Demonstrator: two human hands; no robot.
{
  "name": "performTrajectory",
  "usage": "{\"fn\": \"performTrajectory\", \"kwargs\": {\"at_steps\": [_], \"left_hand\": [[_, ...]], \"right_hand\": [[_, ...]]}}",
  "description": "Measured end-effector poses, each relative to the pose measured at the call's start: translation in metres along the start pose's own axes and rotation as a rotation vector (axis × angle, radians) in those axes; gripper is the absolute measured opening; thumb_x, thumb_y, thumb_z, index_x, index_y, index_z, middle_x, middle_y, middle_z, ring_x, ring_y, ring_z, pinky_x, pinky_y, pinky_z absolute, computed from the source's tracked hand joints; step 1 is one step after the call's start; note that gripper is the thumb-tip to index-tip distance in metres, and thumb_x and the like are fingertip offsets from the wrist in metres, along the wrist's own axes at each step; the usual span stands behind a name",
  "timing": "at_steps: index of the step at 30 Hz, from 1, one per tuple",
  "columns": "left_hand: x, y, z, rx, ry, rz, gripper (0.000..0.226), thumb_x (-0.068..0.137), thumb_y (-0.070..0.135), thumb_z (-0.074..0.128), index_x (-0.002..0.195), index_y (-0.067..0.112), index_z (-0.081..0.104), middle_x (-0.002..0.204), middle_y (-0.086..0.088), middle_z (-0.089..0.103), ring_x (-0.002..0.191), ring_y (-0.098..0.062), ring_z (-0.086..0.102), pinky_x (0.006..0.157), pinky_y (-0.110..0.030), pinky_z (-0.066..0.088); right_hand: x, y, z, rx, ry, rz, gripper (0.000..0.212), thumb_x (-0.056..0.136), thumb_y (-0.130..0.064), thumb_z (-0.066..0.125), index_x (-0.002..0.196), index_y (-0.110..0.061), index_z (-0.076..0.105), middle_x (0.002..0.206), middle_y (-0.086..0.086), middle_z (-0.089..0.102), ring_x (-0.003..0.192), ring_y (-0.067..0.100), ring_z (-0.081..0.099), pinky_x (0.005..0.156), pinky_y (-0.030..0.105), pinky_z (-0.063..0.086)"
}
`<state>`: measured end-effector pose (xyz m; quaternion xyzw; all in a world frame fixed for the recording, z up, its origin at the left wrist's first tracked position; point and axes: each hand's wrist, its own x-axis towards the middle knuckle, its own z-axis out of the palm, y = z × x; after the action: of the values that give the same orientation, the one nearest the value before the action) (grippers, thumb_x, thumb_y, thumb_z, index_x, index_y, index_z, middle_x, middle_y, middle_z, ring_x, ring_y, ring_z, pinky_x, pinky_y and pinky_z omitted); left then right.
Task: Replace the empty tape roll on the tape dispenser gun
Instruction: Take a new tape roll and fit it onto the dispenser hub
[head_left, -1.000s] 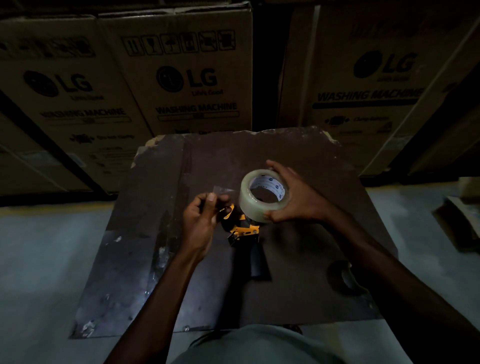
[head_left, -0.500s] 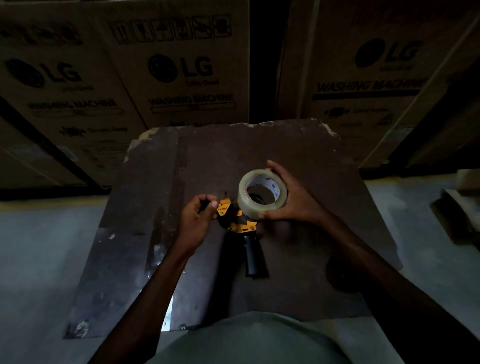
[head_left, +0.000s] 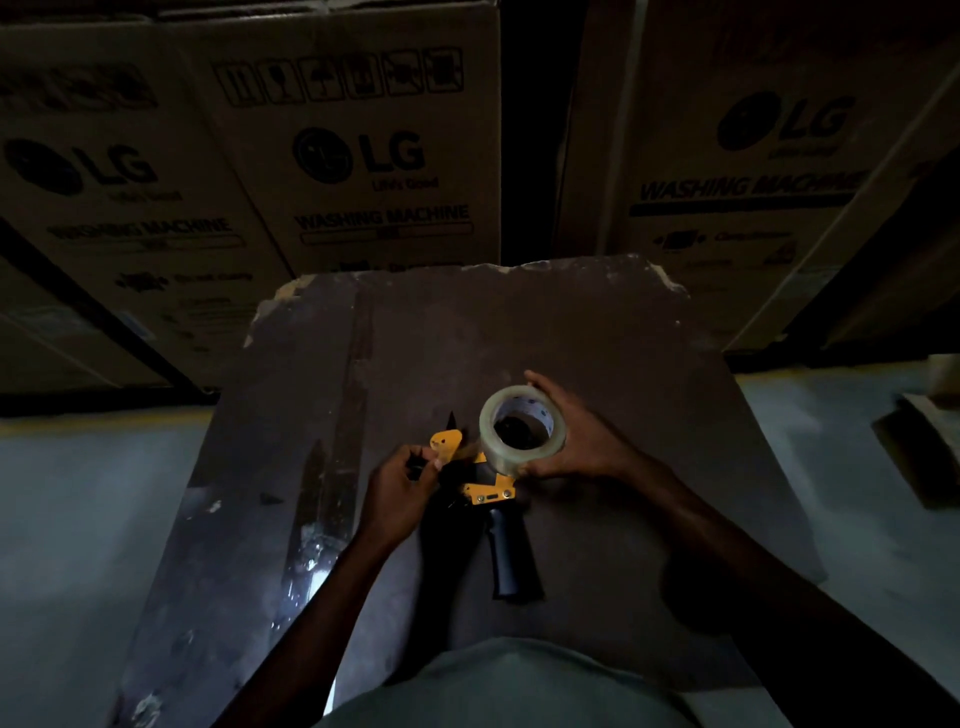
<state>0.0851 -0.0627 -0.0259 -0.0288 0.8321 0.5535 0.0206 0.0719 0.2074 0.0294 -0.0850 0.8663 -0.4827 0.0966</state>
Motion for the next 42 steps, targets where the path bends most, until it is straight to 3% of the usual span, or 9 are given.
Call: {"fn": "performTrajectory", "kwargs": {"at_steps": [9,16,22,27,30,33,36,38,42], "left_hand": [[0.015,-0.013,-0.008,0.008,-0.022,-0.046,0.012,0.083,0.020,0.065,0.077,0.029,0.061,0.074,0.010,0.064,0.059,0.008,0.056,0.066,-0.032,0.045],[0.038,0.004,0.000,-0.002,-0.122,0.000,0.016,0.086,0.035,0.062,0.099,0.025,0.062,0.097,0.004,0.068,0.086,0.003,0.062,0.076,-0.015,0.047],[0.063,0.021,0.026,0.125,-0.318,-0.013,0.041,0.093,0.036,0.057,0.124,0.009,0.061,0.119,-0.007,0.065,0.111,-0.020,0.062,0.096,-0.029,0.048],[0.070,0.010,0.039,0.107,-0.436,-0.045,0.042,0.091,0.046,0.045,0.115,0.017,0.065,0.113,-0.006,0.070,0.102,-0.013,0.062,0.100,-0.045,0.048],[0.069,0.008,0.040,0.045,-0.441,-0.066,0.044,0.089,0.047,0.047,0.115,0.017,0.066,0.113,-0.008,0.070,0.102,-0.012,0.062,0.101,-0.043,0.048],[0.071,0.001,0.041,0.039,-0.440,-0.056,0.049,0.084,0.054,0.046,0.109,0.018,0.068,0.110,-0.008,0.071,0.100,-0.013,0.062,0.099,-0.044,0.048],[0.071,0.001,0.040,0.042,-0.436,-0.064,0.049,0.084,0.058,0.045,0.107,0.022,0.069,0.102,-0.001,0.071,0.094,-0.010,0.061,0.095,-0.043,0.048],[0.072,0.000,0.040,0.033,-0.435,-0.086,0.042,0.087,0.054,0.046,0.107,0.025,0.069,0.103,-0.002,0.072,0.095,-0.011,0.062,0.094,-0.042,0.048],[0.073,0.002,0.037,0.015,-0.470,-0.099,0.027,0.093,0.045,0.047,0.103,0.034,0.069,0.105,0.001,0.071,0.098,-0.012,0.063,0.098,-0.042,0.048]], "right_hand": [[0.021,0.017,0.012,0.001,-0.011,0.041,0.120,0.054,-0.042,0.097,0.153,-0.028,0.030,0.153,-0.006,0.043,0.137,0.004,0.044,0.112,0.024,0.038],[0.022,0.032,0.021,-0.013,-0.019,0.070,0.117,0.056,-0.035,0.097,0.153,-0.023,0.032,0.153,-0.004,0.039,0.135,-0.001,0.040,0.105,0.005,0.032],[0.030,0.034,0.028,-0.033,-0.020,0.077,0.119,0.055,-0.042,0.096,0.153,-0.026,0.031,0.155,-0.003,0.039,0.139,0.006,0.041,0.115,0.031,0.038],[0.035,0.033,0.029,-0.047,-0.027,0.080,0.121,0.054,-0.038,0.096,0.154,-0.023,0.029,0.156,-0.001,0.037,0.140,0.010,0.041,0.115,0.034,0.039],[0.034,0.033,0.028,-0.023,-0.059,0.107,0.122,0.056,-0.033,0.096,0.155,-0.026,0.025,0.154,-0.005,0.038,0.136,0.002,0.041,0.112,0.024,0.038],[0.032,0.030,0.025,0.210,-0.049,0.218,0.100,0.076,-0.013,0.085,0.153,-0.020,0.021,0.133,-0.016,0.049,0.118,-0.006,0.053,0.096,0.008,0.041],[0.030,0.030,0.021,0.424,0.024,0.373,0.039,0.094,-0.008,0.065,0.131,-0.010,0.053,0.107,-0.003,0.065,0.087,-0.001,0.063,0.077,0.012,0.049],[0.030,0.039,0.021,0.469,0.025,0.461,0.023,0.096,-0.019,0.063,0.113,-0.003,0.066,0.097,0.005,0.070,0.079,0.004,0.066,0.074,0.020,0.051],[0.027,0.048,0.023,0.560,-0.003,0.568,0.068,0.083,-0.047,0.073,0.116,0.011,0.060,0.103,0.014,0.069,0.096,0.019,0.063,0.082,0.034,0.048]]}}
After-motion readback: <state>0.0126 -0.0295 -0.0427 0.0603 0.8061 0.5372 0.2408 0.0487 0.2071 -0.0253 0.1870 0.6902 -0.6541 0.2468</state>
